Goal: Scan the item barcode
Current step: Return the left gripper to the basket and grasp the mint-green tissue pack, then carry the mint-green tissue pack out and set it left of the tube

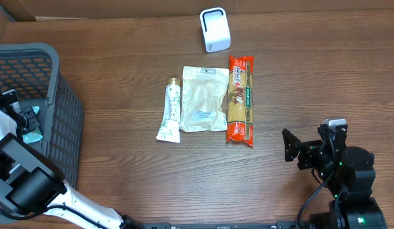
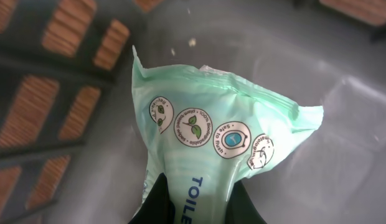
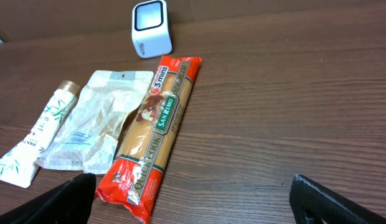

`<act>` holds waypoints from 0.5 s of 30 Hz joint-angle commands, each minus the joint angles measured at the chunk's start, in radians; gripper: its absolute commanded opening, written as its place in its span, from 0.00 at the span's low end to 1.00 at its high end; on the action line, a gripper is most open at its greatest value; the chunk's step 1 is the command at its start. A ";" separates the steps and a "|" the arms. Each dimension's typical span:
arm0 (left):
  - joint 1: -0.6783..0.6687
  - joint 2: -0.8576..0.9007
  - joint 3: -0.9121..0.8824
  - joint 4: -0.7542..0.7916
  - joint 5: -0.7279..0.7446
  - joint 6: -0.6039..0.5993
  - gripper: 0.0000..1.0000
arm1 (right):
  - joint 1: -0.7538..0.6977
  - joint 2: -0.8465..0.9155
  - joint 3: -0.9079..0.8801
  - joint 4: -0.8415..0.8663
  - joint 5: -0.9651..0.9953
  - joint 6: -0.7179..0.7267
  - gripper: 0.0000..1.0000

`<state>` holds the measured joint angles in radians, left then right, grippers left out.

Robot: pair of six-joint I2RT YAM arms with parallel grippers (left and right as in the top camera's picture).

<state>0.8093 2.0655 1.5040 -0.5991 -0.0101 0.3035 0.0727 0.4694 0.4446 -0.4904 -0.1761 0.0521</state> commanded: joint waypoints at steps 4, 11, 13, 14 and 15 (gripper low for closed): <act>-0.052 -0.036 0.096 -0.150 0.011 -0.027 0.04 | 0.006 -0.002 -0.006 0.005 0.003 0.001 1.00; -0.087 -0.206 0.311 -0.241 0.016 -0.103 0.04 | 0.006 -0.002 -0.006 0.005 0.003 0.001 1.00; -0.092 -0.272 0.350 -0.247 0.027 -0.131 0.04 | 0.006 -0.002 -0.006 0.005 0.003 0.001 1.00; -0.094 -0.301 0.362 -0.251 0.035 -0.143 0.04 | 0.006 -0.002 -0.006 0.005 0.003 0.001 1.00; -0.095 -0.333 0.372 -0.253 0.036 -0.166 0.04 | 0.006 -0.002 -0.006 0.005 0.003 0.001 1.00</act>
<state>0.7170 1.8790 1.8030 -0.8467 0.0029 0.2169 0.0727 0.4694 0.4446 -0.4908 -0.1761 0.0525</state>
